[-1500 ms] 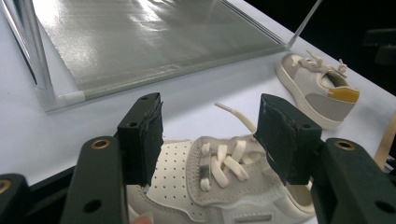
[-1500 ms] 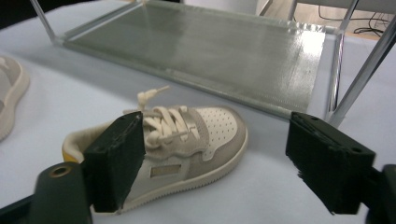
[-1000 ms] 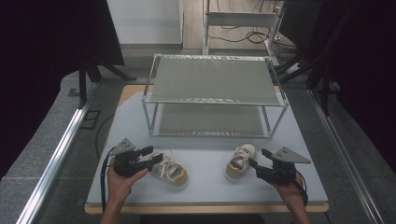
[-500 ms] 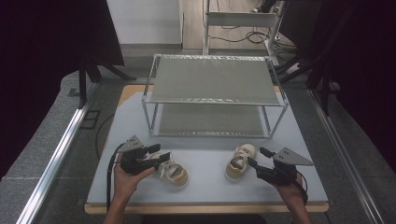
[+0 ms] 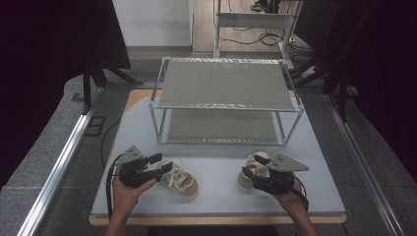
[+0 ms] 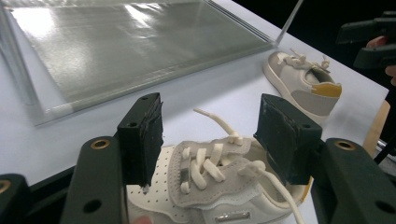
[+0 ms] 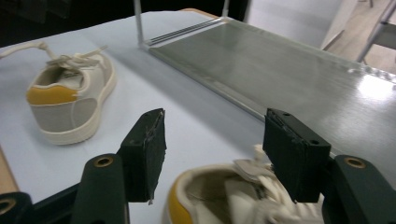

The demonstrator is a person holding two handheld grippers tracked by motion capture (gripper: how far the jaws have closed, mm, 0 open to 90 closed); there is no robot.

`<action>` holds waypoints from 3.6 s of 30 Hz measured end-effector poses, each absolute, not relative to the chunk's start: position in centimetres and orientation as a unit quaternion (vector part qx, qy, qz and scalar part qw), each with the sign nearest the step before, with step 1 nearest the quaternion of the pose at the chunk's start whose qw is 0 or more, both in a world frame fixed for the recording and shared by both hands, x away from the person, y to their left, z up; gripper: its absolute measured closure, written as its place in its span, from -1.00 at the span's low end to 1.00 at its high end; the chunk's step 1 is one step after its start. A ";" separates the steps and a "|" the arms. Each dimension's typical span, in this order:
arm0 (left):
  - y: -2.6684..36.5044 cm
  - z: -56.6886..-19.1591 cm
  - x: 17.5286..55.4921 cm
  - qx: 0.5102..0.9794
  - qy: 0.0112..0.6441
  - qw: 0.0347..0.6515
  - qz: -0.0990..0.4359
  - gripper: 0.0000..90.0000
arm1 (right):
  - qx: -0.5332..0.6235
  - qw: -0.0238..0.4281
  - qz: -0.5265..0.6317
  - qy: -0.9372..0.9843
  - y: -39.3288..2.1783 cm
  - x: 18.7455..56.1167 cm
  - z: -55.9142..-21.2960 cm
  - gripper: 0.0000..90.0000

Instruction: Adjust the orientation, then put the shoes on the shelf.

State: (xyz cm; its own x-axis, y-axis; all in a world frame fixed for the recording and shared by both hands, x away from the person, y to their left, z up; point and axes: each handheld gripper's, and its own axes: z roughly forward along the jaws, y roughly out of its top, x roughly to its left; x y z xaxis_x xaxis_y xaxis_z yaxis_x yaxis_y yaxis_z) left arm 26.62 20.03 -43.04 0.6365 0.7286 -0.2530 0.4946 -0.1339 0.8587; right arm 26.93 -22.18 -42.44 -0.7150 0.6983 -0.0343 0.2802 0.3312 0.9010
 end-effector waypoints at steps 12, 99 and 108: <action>20.1 -43.2 26.4 0.741 0.414 0.517 0.110 -0.09 | 0.255 0.161 0.483 0.822 -17.4 27.0 -43.4 0.17; 22.1 -42.9 25.8 0.731 0.425 0.521 0.115 -0.10 | 0.256 0.171 0.434 0.846 -12.8 25.6 -46.1 0.90; 22.1 -42.9 25.8 0.732 0.424 0.520 0.115 -0.10 | 0.282 0.189 0.409 0.847 -14.0 26.3 -46.6 0.89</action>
State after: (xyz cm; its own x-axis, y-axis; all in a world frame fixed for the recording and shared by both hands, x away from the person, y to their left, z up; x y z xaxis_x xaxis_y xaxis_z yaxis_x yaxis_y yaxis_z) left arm 25.81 22.08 -42.87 0.6147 0.7401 -0.2727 0.5010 -0.0993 0.8597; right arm 26.30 -14.00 -46.62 -0.7697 0.6319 -0.0907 0.3223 0.5074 0.7992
